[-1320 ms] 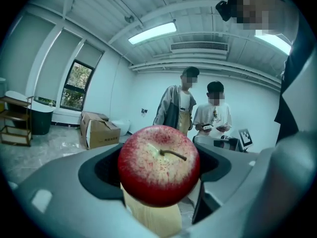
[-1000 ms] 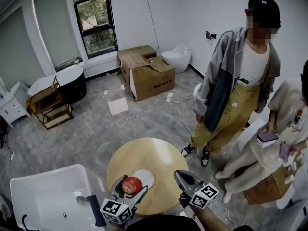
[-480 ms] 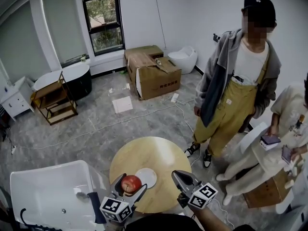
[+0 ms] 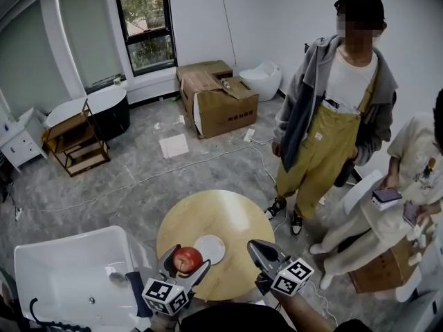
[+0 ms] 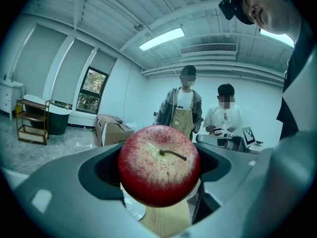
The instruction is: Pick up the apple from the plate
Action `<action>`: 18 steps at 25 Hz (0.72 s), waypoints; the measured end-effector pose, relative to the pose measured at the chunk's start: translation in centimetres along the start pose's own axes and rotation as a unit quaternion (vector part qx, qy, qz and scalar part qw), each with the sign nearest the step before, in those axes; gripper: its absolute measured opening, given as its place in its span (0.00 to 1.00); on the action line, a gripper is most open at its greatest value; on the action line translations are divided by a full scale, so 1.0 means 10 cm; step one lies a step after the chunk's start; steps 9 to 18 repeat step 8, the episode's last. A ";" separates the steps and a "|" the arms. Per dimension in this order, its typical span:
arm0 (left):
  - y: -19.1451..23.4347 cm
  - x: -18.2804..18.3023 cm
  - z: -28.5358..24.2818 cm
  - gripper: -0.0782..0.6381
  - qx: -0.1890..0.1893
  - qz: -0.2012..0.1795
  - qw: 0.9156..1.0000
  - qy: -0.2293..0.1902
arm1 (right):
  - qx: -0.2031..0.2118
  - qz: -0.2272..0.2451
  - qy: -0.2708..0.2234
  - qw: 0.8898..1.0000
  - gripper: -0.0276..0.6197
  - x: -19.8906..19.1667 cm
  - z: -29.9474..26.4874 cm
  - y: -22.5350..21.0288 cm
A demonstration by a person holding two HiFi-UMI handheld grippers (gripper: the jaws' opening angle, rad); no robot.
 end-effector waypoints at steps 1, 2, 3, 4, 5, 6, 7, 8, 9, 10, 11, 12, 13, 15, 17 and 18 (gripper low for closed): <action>0.00 0.00 0.01 0.70 0.000 0.000 1.000 0.001 | -0.001 -0.001 -0.001 1.000 0.05 0.00 0.00 0.01; 0.01 0.00 0.02 0.70 0.001 0.001 1.000 0.002 | -0.001 -0.001 0.000 1.000 0.05 -0.01 0.00 0.03; 0.02 -0.01 0.02 0.70 0.001 0.003 1.000 0.002 | -0.001 -0.001 0.000 1.000 0.05 -0.01 0.00 0.04; 0.02 -0.01 0.03 0.70 0.000 0.004 1.000 0.002 | 0.000 0.000 0.001 1.000 0.05 -0.02 0.00 0.05; 0.03 -0.01 0.03 0.70 0.000 0.005 1.000 0.002 | 0.000 0.000 0.001 1.000 0.05 -0.02 0.00 0.06; 0.03 -0.02 0.03 0.70 0.000 0.005 1.000 0.002 | 0.000 0.001 0.001 1.000 0.05 -0.03 -0.01 0.07; 0.04 -0.02 0.03 0.70 0.001 0.004 1.000 0.001 | 0.000 0.001 0.001 1.000 0.05 -0.03 -0.01 0.07; 0.04 -0.02 0.03 0.70 0.001 0.004 1.000 0.001 | 0.000 0.001 0.000 1.000 0.05 -0.03 -0.01 0.07; 0.04 -0.02 0.03 0.70 0.001 0.004 1.000 0.001 | 0.000 0.001 0.000 1.000 0.05 -0.03 -0.01 0.07; 0.04 -0.02 0.03 0.70 0.001 0.004 1.000 0.001 | 0.000 0.001 0.000 1.000 0.05 -0.03 -0.01 0.07; 0.04 -0.02 0.03 0.70 0.001 0.004 1.000 0.001 | 0.000 0.001 0.000 1.000 0.05 -0.03 -0.01 0.07; 0.04 -0.02 0.03 0.70 0.001 0.004 1.000 0.001 | 0.000 0.001 0.000 1.000 0.05 -0.03 -0.01 0.07; 0.04 -0.02 0.03 0.70 0.001 0.004 1.000 0.001 | 0.000 0.001 0.000 1.000 0.05 -0.03 -0.01 0.07; 0.04 -0.02 0.03 0.70 0.001 0.004 1.000 0.001 | 0.000 0.001 0.000 1.000 0.05 -0.03 -0.01 0.07; 0.04 -0.02 0.03 0.70 0.001 0.004 1.000 0.001 | 0.000 0.001 0.000 1.000 0.05 -0.03 -0.01 0.07; 0.04 -0.02 0.03 0.70 0.001 0.004 1.000 0.001 | 0.000 0.001 0.000 1.000 0.05 -0.03 -0.01 0.07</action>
Point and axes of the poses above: the fingertips, and each gripper's own axes: z backward along the fingers, y to its left, x out of its top, the point moved 9 cm from there along z, backward along the fingers, and after that the axes turned 3 degrees about x, right-handed, at the moved point
